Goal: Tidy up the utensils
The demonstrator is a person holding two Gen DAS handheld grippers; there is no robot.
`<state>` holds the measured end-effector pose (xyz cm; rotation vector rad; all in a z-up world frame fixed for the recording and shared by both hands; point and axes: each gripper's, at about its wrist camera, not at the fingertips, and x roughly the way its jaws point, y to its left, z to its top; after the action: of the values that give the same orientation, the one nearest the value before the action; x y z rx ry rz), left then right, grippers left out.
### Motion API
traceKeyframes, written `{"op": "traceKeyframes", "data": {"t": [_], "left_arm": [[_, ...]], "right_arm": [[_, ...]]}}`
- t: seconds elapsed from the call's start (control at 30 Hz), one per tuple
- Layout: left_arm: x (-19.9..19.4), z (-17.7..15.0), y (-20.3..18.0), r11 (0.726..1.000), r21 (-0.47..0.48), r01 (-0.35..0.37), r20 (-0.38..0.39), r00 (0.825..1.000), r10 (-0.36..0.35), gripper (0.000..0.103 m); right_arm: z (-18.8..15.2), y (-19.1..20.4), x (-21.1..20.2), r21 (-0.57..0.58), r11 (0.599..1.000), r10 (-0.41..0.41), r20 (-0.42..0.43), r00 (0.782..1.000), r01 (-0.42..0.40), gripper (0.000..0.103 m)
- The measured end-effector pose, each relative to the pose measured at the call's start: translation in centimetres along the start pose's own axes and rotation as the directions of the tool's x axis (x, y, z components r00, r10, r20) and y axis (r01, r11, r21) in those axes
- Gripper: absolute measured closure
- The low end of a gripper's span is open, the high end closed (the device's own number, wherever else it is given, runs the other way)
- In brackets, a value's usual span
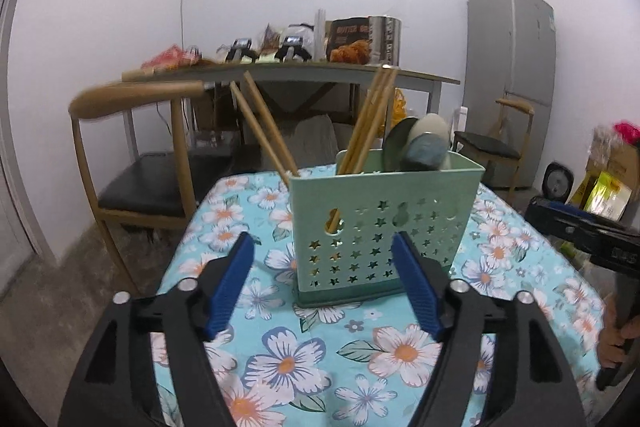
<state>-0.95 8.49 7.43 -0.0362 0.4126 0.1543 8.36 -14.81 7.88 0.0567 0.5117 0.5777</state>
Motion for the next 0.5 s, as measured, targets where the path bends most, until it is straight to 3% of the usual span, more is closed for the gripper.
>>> {"op": "traceKeyframes", "data": {"t": [0.1, 0.23, 0.33, 0.5], "left_arm": [[-0.3, -0.2, -0.8, 0.999, 0.035, -0.015, 0.005, 1.0, 0.015, 0.024], [0.0, -0.5, -0.5, 1.0, -0.011, -0.016, -0.033, 0.999, 0.016, 0.023], [-0.2, -0.6, -0.5, 0.999, -0.009, -0.052, -0.015, 0.999, 0.052, 0.02], [-0.3, -0.1, -1.0, 1.0, 0.019, -0.024, 0.023, 0.999, 0.023, 0.016]], "right_arm": [[-0.5, 0.1, -1.0, -0.002, 1.0, -0.029, 0.019, 0.999, 0.029, 0.029], [-0.8, 0.5, -1.0, -0.061, 0.993, -0.093, 0.072, 0.993, 0.097, 0.023], [-1.0, 0.6, 0.1, -0.098, 0.98, -0.163, 0.097, 0.982, 0.173, 0.019], [-1.1, 0.7, 1.0, -0.086, 0.985, -0.144, 0.074, 0.987, 0.15, 0.016]]}}
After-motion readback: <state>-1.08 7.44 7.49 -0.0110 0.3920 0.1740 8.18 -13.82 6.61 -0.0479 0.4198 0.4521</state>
